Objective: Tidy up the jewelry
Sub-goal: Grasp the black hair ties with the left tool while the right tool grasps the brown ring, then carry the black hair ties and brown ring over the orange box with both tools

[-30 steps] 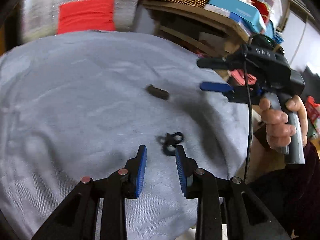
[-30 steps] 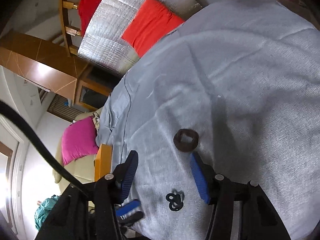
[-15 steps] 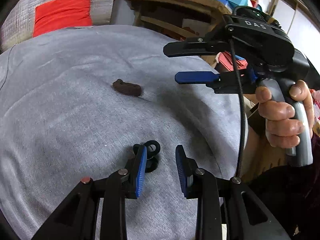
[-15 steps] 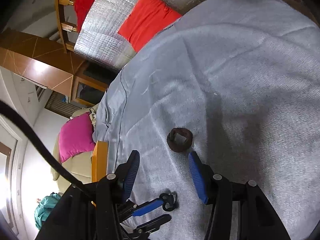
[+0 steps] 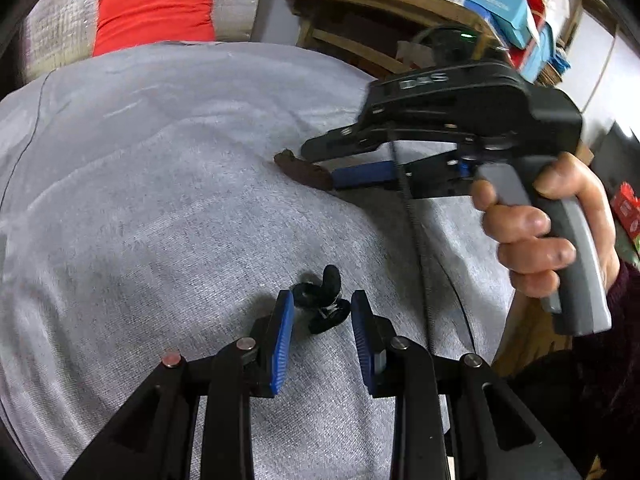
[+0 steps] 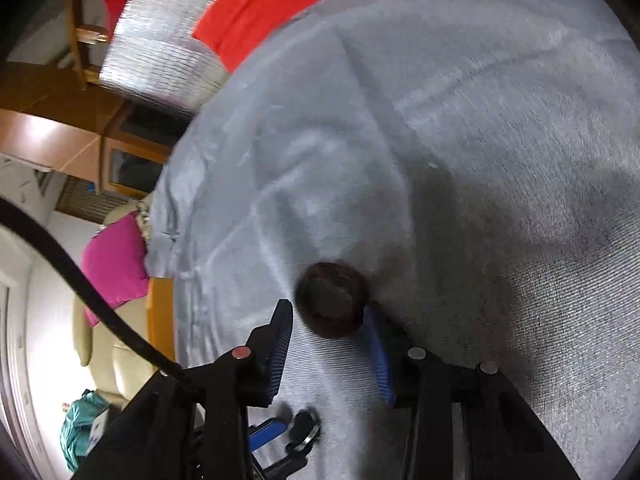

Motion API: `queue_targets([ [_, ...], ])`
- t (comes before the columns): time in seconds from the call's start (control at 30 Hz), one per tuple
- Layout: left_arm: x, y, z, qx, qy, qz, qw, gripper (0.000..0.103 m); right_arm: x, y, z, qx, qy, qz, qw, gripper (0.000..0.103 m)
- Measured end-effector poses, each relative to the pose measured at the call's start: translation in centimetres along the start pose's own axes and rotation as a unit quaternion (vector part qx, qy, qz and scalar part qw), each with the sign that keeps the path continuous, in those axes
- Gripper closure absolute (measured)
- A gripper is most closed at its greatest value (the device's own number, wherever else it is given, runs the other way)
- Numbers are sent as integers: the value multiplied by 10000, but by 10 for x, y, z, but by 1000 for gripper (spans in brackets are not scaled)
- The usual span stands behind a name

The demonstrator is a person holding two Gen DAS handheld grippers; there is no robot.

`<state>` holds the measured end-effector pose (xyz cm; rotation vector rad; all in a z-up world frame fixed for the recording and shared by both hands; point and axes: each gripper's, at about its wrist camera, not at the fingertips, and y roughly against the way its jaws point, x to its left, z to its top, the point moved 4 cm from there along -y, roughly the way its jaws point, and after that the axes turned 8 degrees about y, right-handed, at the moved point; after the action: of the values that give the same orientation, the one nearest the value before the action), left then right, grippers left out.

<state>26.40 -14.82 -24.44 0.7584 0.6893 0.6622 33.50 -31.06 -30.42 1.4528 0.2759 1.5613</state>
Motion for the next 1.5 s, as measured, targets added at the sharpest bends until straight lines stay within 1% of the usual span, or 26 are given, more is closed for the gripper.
queue_targets([
  [0.07,-2,-1,-1,44,-62,-19,10000,73,1,-2,0,0,34,-36,10000,65],
  [0.13,-1,-3,-1,75,-15,-37,10000,73,1,-5,0,9,38,-54,10000,69],
  [0.2,0,-2,1,86,98,-100,9999,73,-3,-8,0,22,-13,-128,9999,82],
  [0.3,-3,-1,1,57,69,-133,9999,73,-8,-7,1,-43,-61,-184,9998,93],
  [0.33,-6,-1,2,46,21,-149,9999,73,-9,-5,1,-68,-50,-215,9997,95],
  [0.4,-10,-3,2,61,-32,-206,9998,73,-9,-2,1,-125,-2,-278,9995,95],
  [0.53,-11,-7,0,126,-57,-219,9997,90,-9,10,2,-301,28,-201,9993,95],
  [0.63,-14,-7,-4,97,-29,-218,9997,94,-6,15,5,-412,39,-170,9990,95],
  [0.8,-9,5,1,-121,-6,-195,9997,95,-10,21,5,-429,-10,-211,9989,95],
  [0.97,10,22,10,-307,97,-109,9994,95,-11,23,5,-450,-23,-229,9987,95],
  [1.1,29,30,17,-474,295,7,9984,95,-6,21,4,-453,6,-214,9987,95],
  [1.3,56,50,29,-799,561,283,9948,95,6,18,2,-476,122,-210,9986,95],
  [1.43,66,59,29,-999,769,445,9910,95,19,12,2,-513,248,-164,9982,95],
  [1.5,75,70,23,-1111,823,537,9889,95,27,6,0,-477,307,-125,9983,95],
])
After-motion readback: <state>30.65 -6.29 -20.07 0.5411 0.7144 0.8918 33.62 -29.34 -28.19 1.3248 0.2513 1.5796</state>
